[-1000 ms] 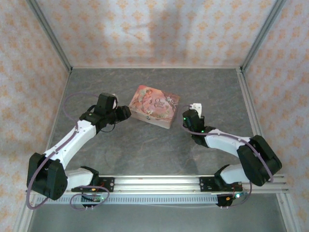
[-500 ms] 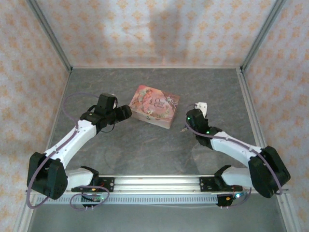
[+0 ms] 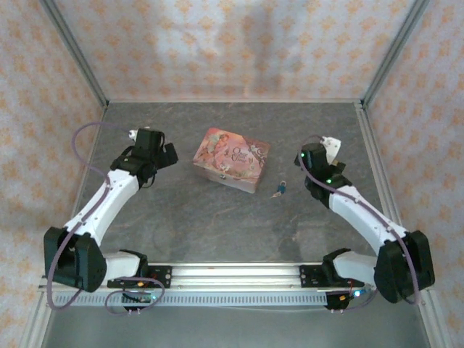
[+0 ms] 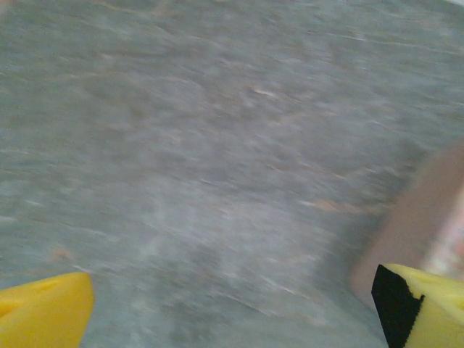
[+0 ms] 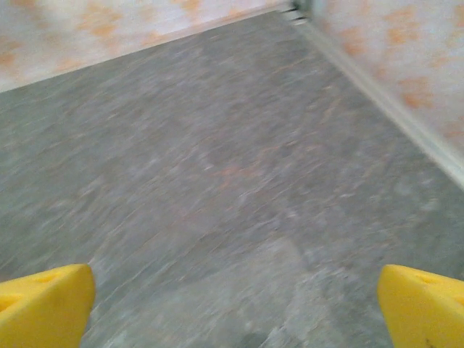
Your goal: Unlock the padlock with the key
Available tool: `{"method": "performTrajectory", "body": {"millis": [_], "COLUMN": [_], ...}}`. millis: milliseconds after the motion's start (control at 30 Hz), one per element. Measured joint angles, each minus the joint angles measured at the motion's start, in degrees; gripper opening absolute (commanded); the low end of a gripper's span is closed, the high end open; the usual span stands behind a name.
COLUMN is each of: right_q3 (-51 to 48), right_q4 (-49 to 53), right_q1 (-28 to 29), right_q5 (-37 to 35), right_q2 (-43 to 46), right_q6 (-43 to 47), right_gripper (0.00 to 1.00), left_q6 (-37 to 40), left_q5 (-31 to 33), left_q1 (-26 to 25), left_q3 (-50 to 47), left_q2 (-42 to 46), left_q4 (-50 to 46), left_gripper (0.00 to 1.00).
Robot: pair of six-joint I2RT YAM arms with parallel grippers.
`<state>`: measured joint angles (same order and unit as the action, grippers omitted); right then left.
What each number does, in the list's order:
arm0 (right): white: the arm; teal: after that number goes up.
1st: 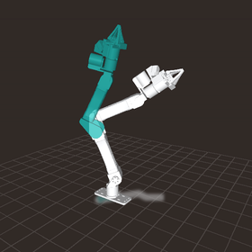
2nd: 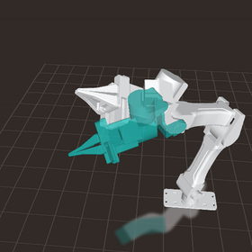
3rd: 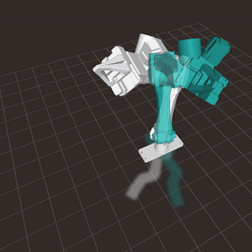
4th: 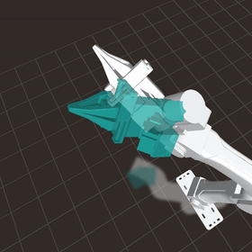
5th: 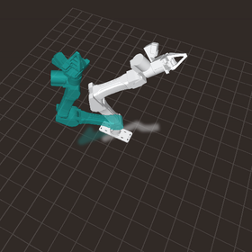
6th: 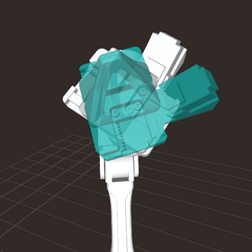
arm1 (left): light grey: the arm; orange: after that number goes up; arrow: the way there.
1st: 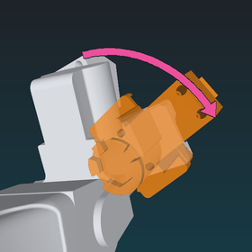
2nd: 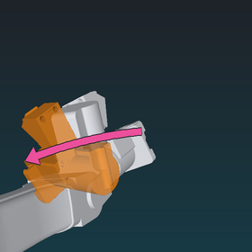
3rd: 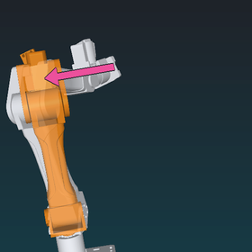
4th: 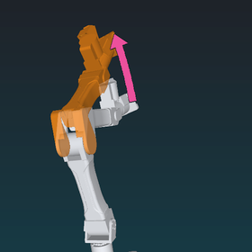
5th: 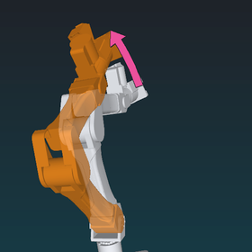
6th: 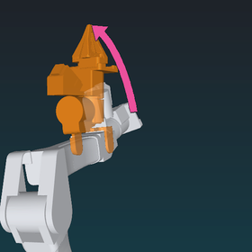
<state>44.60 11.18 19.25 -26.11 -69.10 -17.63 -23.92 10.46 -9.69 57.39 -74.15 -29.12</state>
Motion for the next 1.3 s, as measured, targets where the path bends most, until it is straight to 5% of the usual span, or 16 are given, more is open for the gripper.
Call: {"method": "performTrajectory", "body": {"millis": [300, 600, 833, 1033, 1300], "right_q3": [-4.2, -21.7, -26.6, -25.3, -25.0], "right_q4": [-4.7, -35.2, -58.0, -63.3, -65.2], "right_q1": [-7.6, -8.3, -11.3, -12.6, -12.8], "right_q5": [-10.6, -13.7, -6.3, 4.3, 7.4], "right_q2": [-4.6, -7.1, -13.7, -19.8, -19.9], "right_q6": [0.1, 13.0, 17.5, 19.5, 20.5], "right_gripper": [1.0, 1.0, 0.99, 1.0, 1.0], "left_q6": [9.0, 11.5, 15.1, 19.8, 21.5], "left_q5": [13.6, 14.3, 12.6, 5.6, 4.5], "left_q1": [6.1, 7.2, 7.1, 6.4, 5.5], "left_q3": [-11.0, -20.4, -30.2, -33.3, -33.6], "left_q2": [-4.1, -8.4, -8.1, -11.5, -11.8], "left_q4": [13.2, 35.2, 53.8, 66.5, 70.8], "left_gripper": [1.0, 1.0, 1.0, 1.0, 1.0]}}
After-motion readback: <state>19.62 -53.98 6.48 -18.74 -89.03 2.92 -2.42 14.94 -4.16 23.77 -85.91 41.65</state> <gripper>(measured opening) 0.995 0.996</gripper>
